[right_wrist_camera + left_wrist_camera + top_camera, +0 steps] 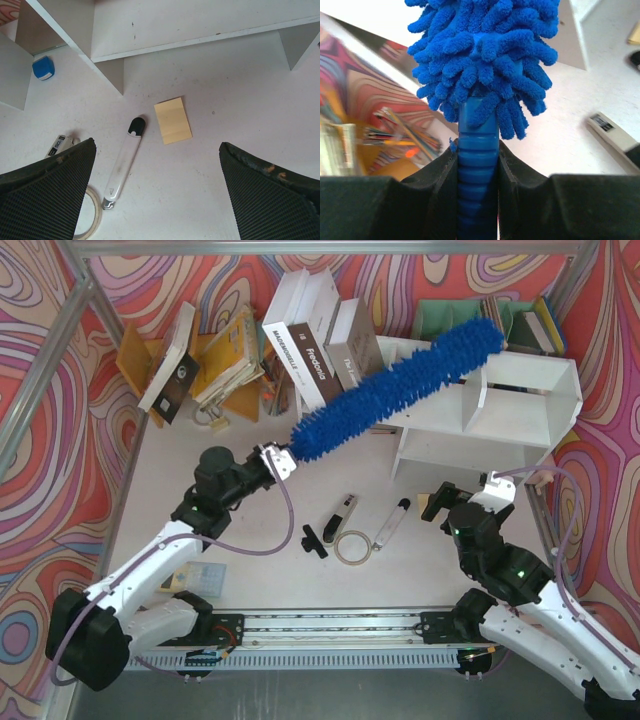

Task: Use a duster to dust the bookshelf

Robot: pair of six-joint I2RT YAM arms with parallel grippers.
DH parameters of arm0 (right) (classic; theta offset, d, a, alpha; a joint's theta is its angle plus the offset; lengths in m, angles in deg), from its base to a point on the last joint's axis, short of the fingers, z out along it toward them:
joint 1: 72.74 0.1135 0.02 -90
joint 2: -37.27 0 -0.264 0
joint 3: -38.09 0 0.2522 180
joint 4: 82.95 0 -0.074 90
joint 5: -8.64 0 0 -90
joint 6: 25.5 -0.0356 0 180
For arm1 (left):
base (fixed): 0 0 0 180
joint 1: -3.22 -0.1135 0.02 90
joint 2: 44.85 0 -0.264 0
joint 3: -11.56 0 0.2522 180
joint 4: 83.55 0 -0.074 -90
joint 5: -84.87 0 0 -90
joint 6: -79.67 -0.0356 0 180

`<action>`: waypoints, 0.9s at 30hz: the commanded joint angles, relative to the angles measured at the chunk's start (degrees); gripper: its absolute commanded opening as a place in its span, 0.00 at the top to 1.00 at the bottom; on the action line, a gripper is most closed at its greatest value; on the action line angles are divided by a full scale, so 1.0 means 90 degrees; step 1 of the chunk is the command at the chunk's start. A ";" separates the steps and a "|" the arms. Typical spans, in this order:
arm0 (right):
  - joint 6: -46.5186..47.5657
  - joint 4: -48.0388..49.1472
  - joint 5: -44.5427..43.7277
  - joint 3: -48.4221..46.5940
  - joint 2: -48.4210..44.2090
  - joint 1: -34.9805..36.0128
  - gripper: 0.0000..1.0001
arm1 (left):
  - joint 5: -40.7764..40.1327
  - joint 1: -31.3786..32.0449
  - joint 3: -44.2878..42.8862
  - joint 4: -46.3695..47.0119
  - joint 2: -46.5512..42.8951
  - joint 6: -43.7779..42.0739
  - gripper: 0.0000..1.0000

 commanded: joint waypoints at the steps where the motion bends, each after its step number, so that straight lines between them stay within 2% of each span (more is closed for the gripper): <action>1: -0.0012 0.0078 -0.0167 -0.0047 0.0069 -0.0009 0.01 | -0.0133 0.0398 0.0355 0.0674 0.0005 0.0128 1.00; 6: 0.0000 0.0084 -0.0175 -0.0065 0.0114 -0.0009 0.01 | -0.0553 0.0738 0.0451 0.0685 -0.0082 0.0260 1.00; 11: 0.0006 0.0084 -0.0166 -0.0062 0.0090 -0.0009 0.01 | -0.1018 0.0854 0.0546 0.0778 -0.0762 0.0683 1.00; 20: 0.0034 0.0113 -0.0120 -0.0069 0.0147 -0.0011 0.01 | -0.1787 0.1124 0.0846 0.0320 -0.2540 0.0019 1.00; 24: 0.0039 0.0113 -0.0100 -0.0065 0.0148 -0.0009 0.01 | -0.2167 0.1105 0.0856 0.0375 -0.2828 -0.0159 1.00; 27: 0.0039 0.0101 -0.0094 -0.0068 0.0147 -0.0009 0.01 | -0.2359 0.1105 0.0997 0.0850 -0.2775 -0.0146 1.00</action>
